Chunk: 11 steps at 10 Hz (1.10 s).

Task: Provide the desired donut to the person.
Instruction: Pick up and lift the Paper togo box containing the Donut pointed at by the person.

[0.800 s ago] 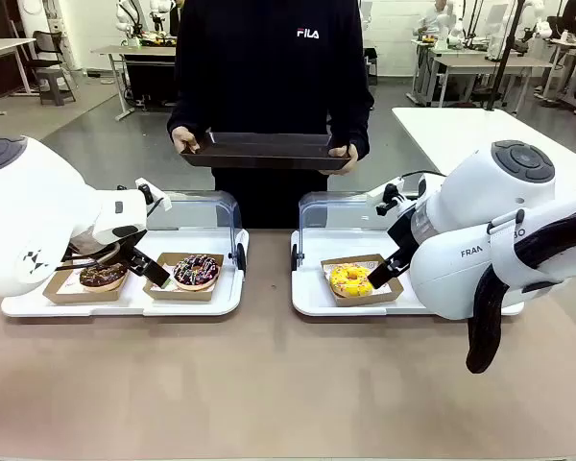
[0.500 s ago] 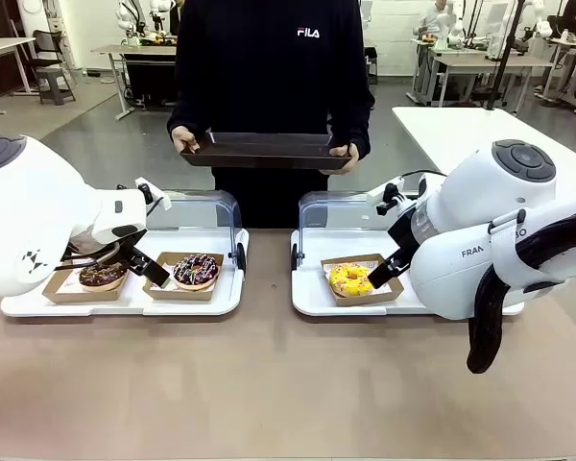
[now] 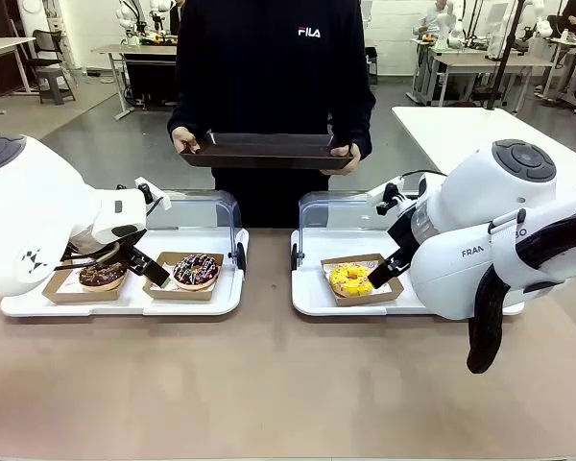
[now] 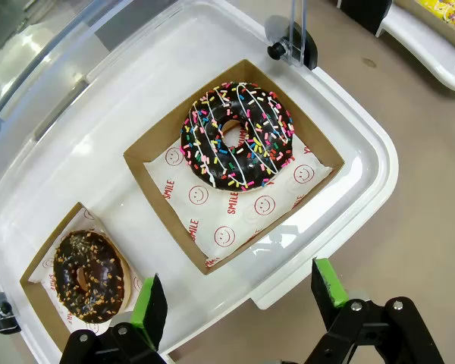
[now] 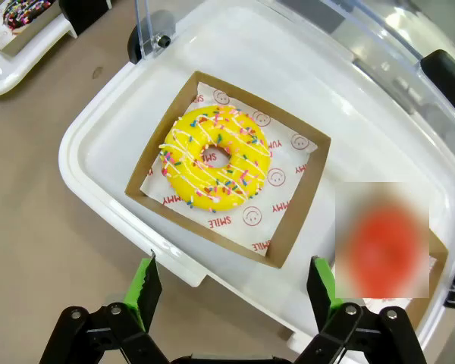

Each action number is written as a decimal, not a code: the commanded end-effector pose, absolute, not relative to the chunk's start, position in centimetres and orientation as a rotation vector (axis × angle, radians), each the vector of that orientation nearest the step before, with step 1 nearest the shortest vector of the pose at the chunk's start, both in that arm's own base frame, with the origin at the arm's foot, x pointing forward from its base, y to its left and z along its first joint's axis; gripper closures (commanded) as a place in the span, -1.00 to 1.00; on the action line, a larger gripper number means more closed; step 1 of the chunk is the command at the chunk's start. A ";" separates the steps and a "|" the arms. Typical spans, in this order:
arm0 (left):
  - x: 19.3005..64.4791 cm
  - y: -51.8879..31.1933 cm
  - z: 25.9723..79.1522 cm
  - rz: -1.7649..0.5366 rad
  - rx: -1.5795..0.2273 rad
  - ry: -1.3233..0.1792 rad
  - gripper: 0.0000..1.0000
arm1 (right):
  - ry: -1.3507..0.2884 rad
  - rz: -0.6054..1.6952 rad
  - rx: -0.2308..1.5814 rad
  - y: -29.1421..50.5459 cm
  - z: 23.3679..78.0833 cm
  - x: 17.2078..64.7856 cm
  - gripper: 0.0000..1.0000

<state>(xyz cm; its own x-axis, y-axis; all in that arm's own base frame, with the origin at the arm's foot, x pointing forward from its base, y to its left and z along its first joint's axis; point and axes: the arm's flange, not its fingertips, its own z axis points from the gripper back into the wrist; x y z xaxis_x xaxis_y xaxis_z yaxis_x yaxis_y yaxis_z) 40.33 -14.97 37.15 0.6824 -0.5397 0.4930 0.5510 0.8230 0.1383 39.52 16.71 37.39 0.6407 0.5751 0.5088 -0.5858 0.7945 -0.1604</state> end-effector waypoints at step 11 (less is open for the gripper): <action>35.4 -2.5 46.2 -0.782 -0.194 -0.582 -1.00 | -0.657 1.080 0.229 3.0 51.3 32.8 -1.00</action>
<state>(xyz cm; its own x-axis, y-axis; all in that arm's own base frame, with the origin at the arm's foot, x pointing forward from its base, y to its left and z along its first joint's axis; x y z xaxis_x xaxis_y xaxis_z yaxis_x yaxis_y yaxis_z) 37.96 -5.01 47.17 0.5950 -0.5932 0.5423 0.6667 0.7411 0.0792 33.70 5.95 52.10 0.3401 0.7118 0.6146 -0.8474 0.5153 -0.1279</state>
